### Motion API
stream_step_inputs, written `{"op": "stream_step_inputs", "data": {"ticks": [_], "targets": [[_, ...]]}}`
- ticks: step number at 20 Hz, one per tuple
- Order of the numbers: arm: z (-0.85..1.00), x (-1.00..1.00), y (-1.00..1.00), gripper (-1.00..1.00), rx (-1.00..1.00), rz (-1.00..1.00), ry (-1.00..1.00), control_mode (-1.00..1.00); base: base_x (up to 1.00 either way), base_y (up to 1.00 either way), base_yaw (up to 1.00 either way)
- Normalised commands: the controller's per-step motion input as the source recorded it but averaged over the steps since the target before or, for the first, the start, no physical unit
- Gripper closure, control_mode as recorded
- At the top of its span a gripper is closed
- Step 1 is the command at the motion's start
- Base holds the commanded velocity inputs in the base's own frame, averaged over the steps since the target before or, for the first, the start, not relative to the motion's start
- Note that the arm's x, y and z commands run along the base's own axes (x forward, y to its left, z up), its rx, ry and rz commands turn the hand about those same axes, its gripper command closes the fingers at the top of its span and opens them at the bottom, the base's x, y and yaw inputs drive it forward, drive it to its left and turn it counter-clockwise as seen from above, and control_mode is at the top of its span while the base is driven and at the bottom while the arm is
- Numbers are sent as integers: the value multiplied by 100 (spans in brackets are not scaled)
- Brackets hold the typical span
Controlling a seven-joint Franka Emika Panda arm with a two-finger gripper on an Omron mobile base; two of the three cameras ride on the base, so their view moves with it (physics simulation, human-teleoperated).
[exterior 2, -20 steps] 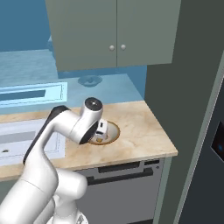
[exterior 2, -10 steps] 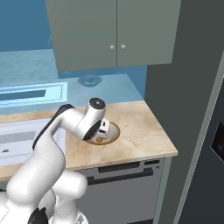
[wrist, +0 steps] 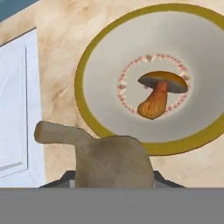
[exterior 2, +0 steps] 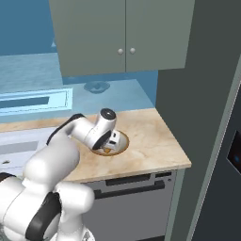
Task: Take the garlic, mango, and mushroom from the freezer and place them in the bowl on the counter.
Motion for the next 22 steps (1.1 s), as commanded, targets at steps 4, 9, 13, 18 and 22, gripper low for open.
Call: {"op": "stream_step_inputs", "data": {"ticks": [4, 9, 13, 18, 22], "targets": [[-34, 43, 0, 100, 0, 0, 3, -100, 0, 0, 0], [-32, 43, 0, 100, 0, 0, 3, -100, 0, 0, 0], [-28, 37, 0, 100, 0, 0, 0, -100, 0, 0, 0], [-25, 31, 0, 100, 0, 0, 0, -100, 0, 0, 0], [-28, 30, 0, 100, 0, 0, 0, -100, 0, 0, 0]]}}
